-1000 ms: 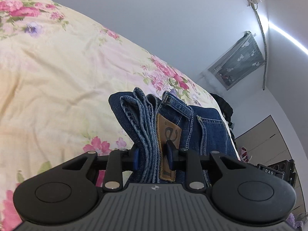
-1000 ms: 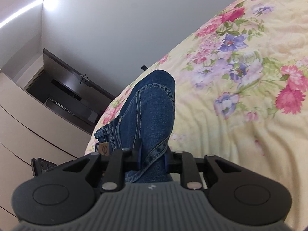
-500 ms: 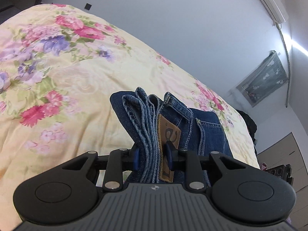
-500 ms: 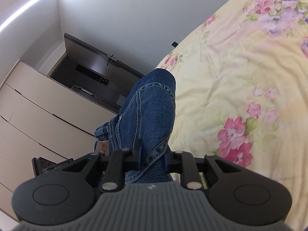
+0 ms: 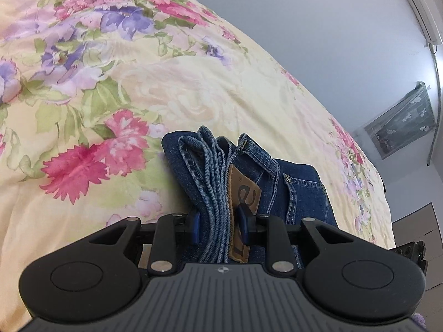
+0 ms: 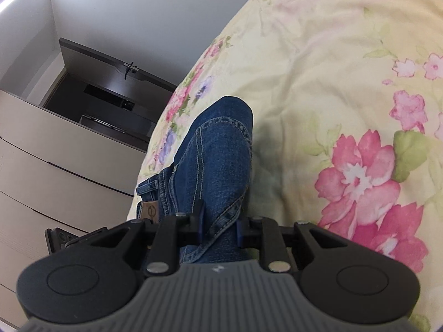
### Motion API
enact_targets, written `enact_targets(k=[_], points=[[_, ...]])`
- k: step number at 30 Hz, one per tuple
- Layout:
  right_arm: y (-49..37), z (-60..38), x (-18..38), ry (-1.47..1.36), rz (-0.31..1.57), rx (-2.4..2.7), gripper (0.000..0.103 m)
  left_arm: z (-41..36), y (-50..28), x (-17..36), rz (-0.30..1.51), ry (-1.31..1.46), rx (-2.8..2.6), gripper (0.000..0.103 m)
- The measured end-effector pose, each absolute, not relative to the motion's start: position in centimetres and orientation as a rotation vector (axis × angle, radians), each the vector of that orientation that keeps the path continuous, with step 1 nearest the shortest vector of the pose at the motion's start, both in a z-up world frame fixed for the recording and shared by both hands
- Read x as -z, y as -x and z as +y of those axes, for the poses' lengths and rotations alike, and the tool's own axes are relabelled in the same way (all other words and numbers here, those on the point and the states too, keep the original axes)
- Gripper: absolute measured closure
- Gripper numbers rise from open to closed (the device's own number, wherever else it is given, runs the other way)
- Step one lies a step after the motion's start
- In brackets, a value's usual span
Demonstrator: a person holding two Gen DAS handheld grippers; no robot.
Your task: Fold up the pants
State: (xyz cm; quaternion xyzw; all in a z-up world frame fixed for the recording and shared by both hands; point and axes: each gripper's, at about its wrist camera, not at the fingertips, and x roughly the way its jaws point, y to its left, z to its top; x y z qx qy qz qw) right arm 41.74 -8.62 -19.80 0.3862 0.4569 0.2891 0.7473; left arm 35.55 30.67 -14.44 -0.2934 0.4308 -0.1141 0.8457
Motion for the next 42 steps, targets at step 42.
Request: enact_targets(k=[42], points=[[-30.9, -1.3, 16.8, 0.038, 0.885, -0.56, 0.061, 23.3, -25.1, 13.1, 0.927, 0.079, 0.055, 0.097]])
